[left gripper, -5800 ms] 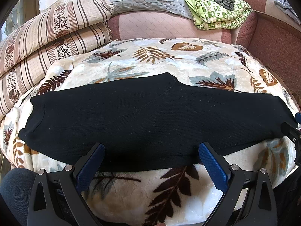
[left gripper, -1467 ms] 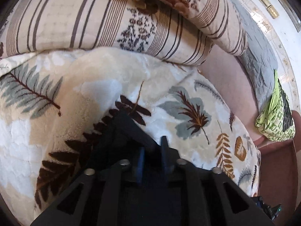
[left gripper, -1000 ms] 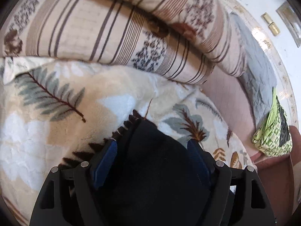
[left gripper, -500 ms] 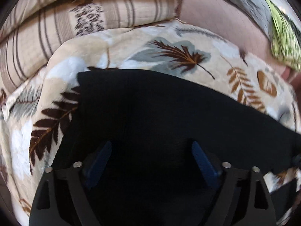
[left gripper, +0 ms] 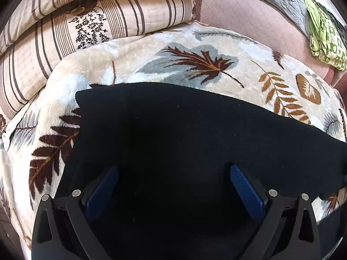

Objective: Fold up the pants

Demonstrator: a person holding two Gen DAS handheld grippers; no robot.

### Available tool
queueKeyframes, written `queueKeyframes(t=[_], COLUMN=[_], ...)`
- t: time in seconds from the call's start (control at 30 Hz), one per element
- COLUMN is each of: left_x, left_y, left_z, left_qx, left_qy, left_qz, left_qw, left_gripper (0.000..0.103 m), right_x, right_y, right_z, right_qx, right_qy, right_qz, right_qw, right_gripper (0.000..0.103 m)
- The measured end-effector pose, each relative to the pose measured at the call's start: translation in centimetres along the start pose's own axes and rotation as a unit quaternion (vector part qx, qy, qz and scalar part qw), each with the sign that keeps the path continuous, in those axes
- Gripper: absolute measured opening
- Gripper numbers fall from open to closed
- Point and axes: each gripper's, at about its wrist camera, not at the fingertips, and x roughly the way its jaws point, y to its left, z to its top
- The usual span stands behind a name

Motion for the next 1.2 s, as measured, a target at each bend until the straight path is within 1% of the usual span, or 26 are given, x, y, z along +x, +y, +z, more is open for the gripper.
queueKeyframes(t=[0.07,0.17,0.23,0.33,0.43,0.5,0.57,0.63,0.67,0.73,0.77,0.8,0.83,0.87,0.9,0.97,1.0,1.1,1.2], left_x=[0.1,0.1,0.0,0.1,0.2,0.2,0.3,0.3,0.3,-0.3,-0.9,-1.7,-2.6,-3.2,-3.6,-3.7,-3.7,-4.1,-4.7], left_y=[-0.1,0.1,0.1,-0.1,-0.1,-0.3,-0.4,-0.5,-0.6,-0.8,-0.8,-0.8,-0.6,-0.4,-0.1,0.4,0.9,2.4,3.8], left_z=[0.1,-0.1,-0.2,-0.2,-0.1,-0.1,-0.1,-0.2,-0.2,-0.2,-0.1,0.2,0.4,0.5,0.5,0.6,0.6,0.7,0.9], left_qx=[0.001,0.002,0.005,0.015,0.022,0.027,0.029,0.03,0.031,0.034,0.034,0.033,0.025,0.018,0.011,-0.002,-0.011,-0.04,-0.07], left_qy=[-0.004,-0.013,-0.012,-0.003,0.003,0.004,0.004,0.0,-0.004,-0.02,-0.036,-0.055,-0.083,-0.1,-0.111,-0.117,-0.114,-0.119,-0.131], left_qz=[-0.001,-0.005,-0.005,-0.001,0.002,0.006,0.008,0.011,0.014,0.016,0.013,0.007,0.0,-0.001,0.0,0.001,-0.001,-0.019,-0.035], left_qw=[1.0,0.9999,0.9999,0.9999,0.9998,0.9996,0.9996,0.9995,0.9994,0.9991,0.9987,0.9979,0.9962,0.9948,0.9938,0.9932,0.9934,0.9919,0.9883], left_gripper=[0.102,0.102,0.102,0.102,0.102,0.102,0.103,0.102,0.102,0.095,0.084,0.083,0.083,0.084,0.084,0.084,0.084,0.084,0.084], right_x=[-0.1,-0.2,-0.2,-0.1,-0.2,-0.5,-1.6,-3.1,-4.2,-5.3,-5.5,-5.6,-5.6,-5.5,-5.2,-4.2,-3.4,-1.4,-0.4], right_y=[0.2,0.5,0.3,-0.1,-0.1,-0.3,-0.6,-1.1,-1.2,-1.3,-1.5,-1.9,-2.4,-2.9,-3.3,-3.5,-3.5,-3.5,-4.3], right_z=[-0.2,0.1,0.3,0.6,0.7,0.8,1.1,1.6,1.8,2.2,2.4,2.7,3.2,3.6,4.1,5.0,5.4,6.2,6.6], right_qx=[-0.007,-0.008,0.002,0.001,-0.02,-0.034,-0.038,-0.039,-0.047,-0.067,-0.069,-0.066,-0.057,-0.047,-0.039,-0.039,-0.046,-0.065,-0.059], right_qy=[-0.008,-0.004,0.003,0.02,0.038,0.043,0.025,-0.013,-0.044,-0.087,-0.1,-0.108,-0.114,-0.12,-0.12,-0.111,-0.101,-0.075,-0.061], right_qz=[-0.007,-0.012,-0.007,0.003,0.012,0.026,0.029,0.017,-0.015,-0.089,-0.111,-0.121,-0.112,-0.096,-0.077,-0.064,-0.057,-0.059,-0.055], right_qw=[1.0,1.0,1.0,1.0,0.999,0.998,0.999,0.999,0.998,0.99,0.986,0.985,0.986,0.987,0.989,0.991,0.992,0.993,0.995], right_gripper=[0.076,0.076,0.076,0.076,0.076,0.075,0.074,0.075,0.076,0.076,0.076,0.076,0.076,0.076,0.076,0.075,0.073,0.057,0.047])
